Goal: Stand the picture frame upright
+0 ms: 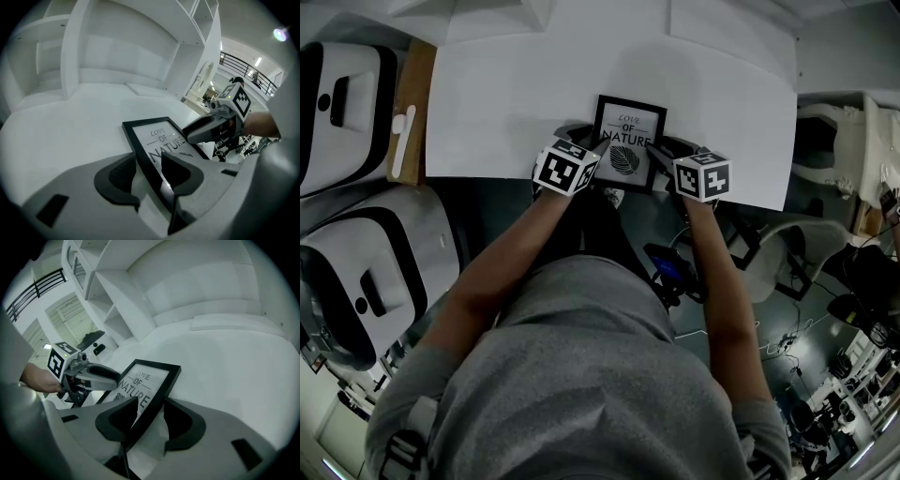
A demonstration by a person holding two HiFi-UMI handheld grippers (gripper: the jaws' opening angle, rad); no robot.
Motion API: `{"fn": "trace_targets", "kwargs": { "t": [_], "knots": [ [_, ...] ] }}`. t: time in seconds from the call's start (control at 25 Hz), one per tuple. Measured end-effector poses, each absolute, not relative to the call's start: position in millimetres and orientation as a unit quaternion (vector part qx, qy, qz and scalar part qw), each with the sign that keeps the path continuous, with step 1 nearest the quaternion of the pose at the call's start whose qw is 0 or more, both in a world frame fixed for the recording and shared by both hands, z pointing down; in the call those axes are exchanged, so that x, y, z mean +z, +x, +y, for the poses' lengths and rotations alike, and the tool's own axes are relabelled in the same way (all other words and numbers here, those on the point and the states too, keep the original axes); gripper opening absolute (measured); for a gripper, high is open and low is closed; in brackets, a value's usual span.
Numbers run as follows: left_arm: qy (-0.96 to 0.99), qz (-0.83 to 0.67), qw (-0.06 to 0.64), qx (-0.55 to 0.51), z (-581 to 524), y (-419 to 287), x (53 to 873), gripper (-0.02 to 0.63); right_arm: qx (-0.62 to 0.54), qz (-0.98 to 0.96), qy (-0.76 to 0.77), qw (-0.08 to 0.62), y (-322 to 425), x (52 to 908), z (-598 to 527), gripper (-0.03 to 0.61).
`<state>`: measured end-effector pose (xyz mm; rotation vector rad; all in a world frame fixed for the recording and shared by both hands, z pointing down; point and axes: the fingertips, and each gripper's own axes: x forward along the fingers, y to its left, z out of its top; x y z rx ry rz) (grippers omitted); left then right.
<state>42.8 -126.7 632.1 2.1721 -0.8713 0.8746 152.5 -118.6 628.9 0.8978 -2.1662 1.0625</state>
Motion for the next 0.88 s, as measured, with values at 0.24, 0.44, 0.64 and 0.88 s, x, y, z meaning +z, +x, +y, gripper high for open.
{"fn": "trace_targets", "kwargs": {
  "t": [0.24, 0.44, 0.64, 0.88],
  "knots": [
    [0.82, -0.357, 0.308, 0.326, -129.7, 39.8, 635.4, 0.161, 0.395, -0.808, 0.338, 0.278, 151.1, 629.0, -119.1, 0.167],
    [0.808, -0.387, 0.321, 0.307, -130.1, 40.9, 634.9, 0.161, 0.394, -0.808, 0.342, 0.275, 151.4, 628.9, -118.5, 0.167],
    [0.793, -0.409, 0.325, 0.313, -131.7, 40.0, 635.5, 0.169, 0.402, -0.807, 0.347, 0.257, 151.0, 627.5, -119.2, 0.167],
    [0.789, -0.423, 0.338, 0.292, -134.3, 34.8, 634.5, 0.133, 0.407, -0.809, 0.342, 0.249, 148.1, 625.5, -119.1, 0.167]
  ]
}}
